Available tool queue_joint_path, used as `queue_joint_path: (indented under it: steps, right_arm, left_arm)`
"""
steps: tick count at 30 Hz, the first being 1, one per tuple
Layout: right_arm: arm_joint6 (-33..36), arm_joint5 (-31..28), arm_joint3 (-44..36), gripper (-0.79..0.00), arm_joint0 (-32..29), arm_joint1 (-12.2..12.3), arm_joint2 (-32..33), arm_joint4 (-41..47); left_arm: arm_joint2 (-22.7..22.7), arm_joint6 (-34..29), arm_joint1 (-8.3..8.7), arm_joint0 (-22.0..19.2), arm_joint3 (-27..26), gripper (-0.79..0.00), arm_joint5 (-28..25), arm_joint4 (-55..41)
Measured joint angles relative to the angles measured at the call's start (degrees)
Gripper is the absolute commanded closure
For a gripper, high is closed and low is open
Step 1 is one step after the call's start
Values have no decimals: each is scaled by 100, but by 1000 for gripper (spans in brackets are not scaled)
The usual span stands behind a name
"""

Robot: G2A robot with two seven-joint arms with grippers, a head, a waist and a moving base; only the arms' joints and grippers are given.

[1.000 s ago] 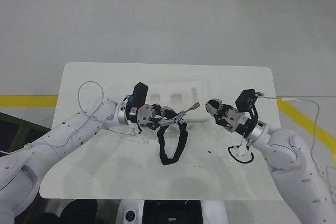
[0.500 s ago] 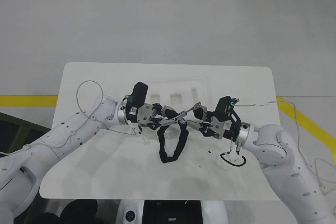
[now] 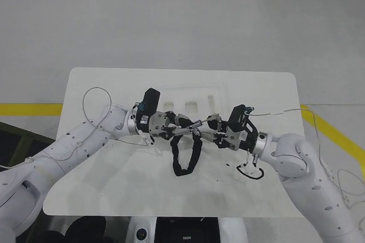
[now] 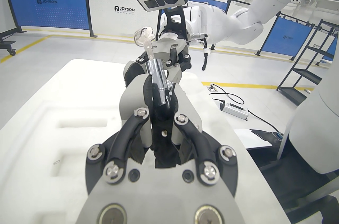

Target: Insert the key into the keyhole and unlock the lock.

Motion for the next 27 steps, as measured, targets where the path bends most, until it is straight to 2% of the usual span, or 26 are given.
queue_joint_path:
  steps: [11,18,21,22,27]
  right_arm:
    - [210,-458,-48,-348,-66,44,-6,193]
    - [247,-439,-27,-363,55,29,-155,231]
    - [226,-359,-22,-265,124,12,-242,185]
    - [213,-338,-17,-169,146,6,-269,174]
    - [158,-316,-15,0,235,-17,-394,135]
  left_arm:
    - [-120,0,47,69,-64,0,0,56]
    - [-168,0,68,101,-86,0,0,69]
    - [-183,0,71,115,-111,0,0,71]
    - [-184,0,72,117,-116,0,0,75]
    - [-204,0,74,129,-125,0,0,82]
